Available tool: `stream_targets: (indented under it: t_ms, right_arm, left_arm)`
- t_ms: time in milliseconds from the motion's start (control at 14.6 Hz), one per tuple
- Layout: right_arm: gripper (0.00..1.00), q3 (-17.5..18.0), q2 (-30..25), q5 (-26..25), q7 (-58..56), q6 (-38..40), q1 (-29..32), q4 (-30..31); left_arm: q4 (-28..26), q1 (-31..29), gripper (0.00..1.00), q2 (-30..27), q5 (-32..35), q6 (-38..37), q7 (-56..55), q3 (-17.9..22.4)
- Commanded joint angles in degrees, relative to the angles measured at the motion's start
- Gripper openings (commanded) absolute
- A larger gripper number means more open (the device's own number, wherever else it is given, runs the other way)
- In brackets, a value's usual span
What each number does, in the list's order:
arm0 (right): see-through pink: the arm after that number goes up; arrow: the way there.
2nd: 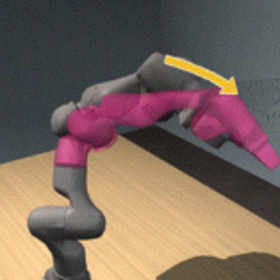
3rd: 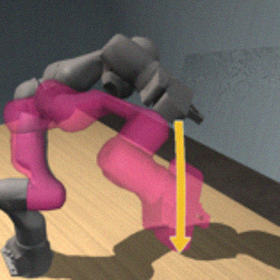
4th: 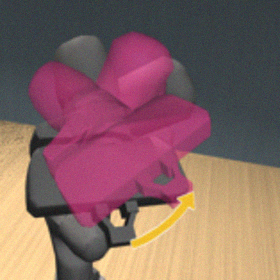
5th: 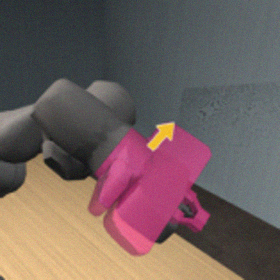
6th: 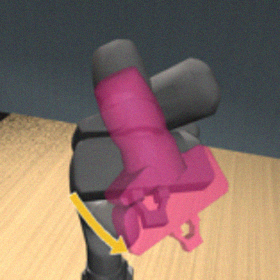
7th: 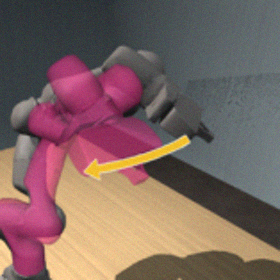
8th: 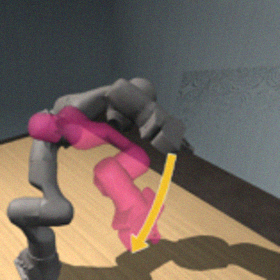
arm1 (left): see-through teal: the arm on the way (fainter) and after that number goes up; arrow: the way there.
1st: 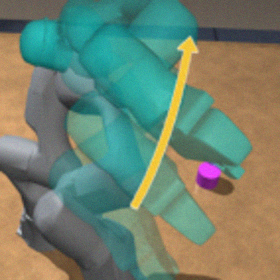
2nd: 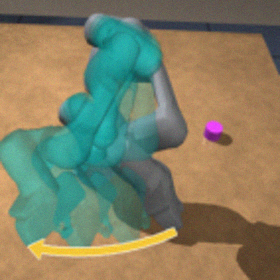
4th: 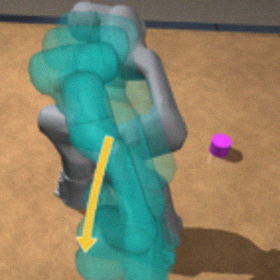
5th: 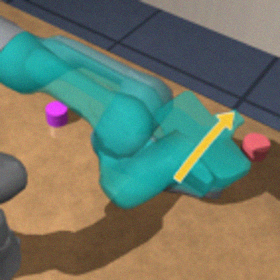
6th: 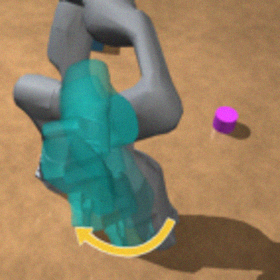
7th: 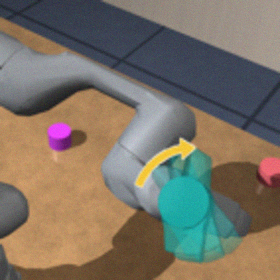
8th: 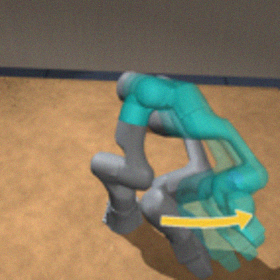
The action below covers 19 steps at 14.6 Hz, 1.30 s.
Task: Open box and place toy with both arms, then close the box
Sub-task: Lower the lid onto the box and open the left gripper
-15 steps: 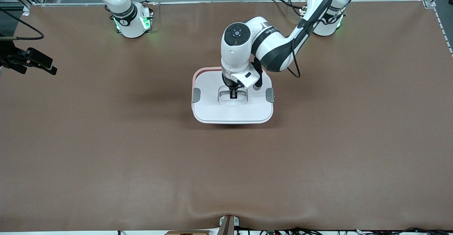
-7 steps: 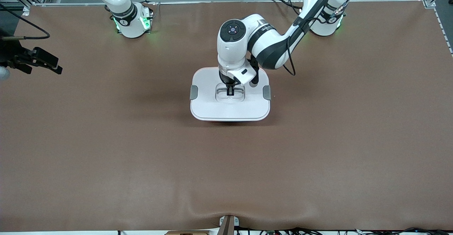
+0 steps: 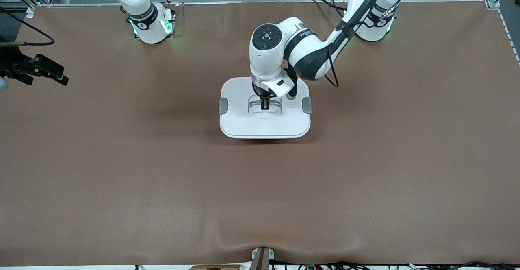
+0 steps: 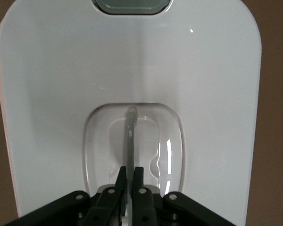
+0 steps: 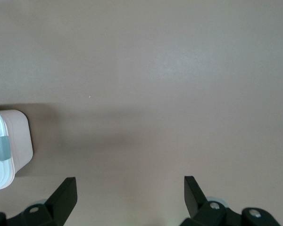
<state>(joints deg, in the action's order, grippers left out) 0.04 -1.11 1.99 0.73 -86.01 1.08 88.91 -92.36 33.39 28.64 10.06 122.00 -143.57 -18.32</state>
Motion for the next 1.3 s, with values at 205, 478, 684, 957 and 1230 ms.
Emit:
stream_targets:
  t_ms: [205,478,684,957,1230]
  right_arm:
    - [1.00,0.13,-0.12,-0.67,-0.65,0.93,0.07,-0.14]
    - [1.00,0.13,-0.12,-0.58,-0.65,1.28,0.24,-0.14]
    - [1.00,0.13,-0.12,-0.58,-0.65,1.19,0.24,-0.14]
    - [1.00,0.13,-0.12,-0.58,-0.65,0.93,0.15,-0.14]
    - [1.00,0.13,-0.12,-0.49,-0.73,0.49,0.06,-0.14]
  left_arm:
    - [-1.77,0.27,0.00,-2.62,1.54,-0.71,-3.30,-0.40]
    - [-1.95,0.53,0.00,-2.01,1.63,-0.36,-3.30,-0.32]
    - [-2.39,0.44,0.00,-2.19,1.63,-0.36,-3.39,-0.32]
    - [-3.09,0.79,0.00,-2.01,1.63,-0.36,-3.39,-0.32]
    - [-3.00,0.71,0.00,-2.10,1.63,-0.36,-3.39,-0.32]
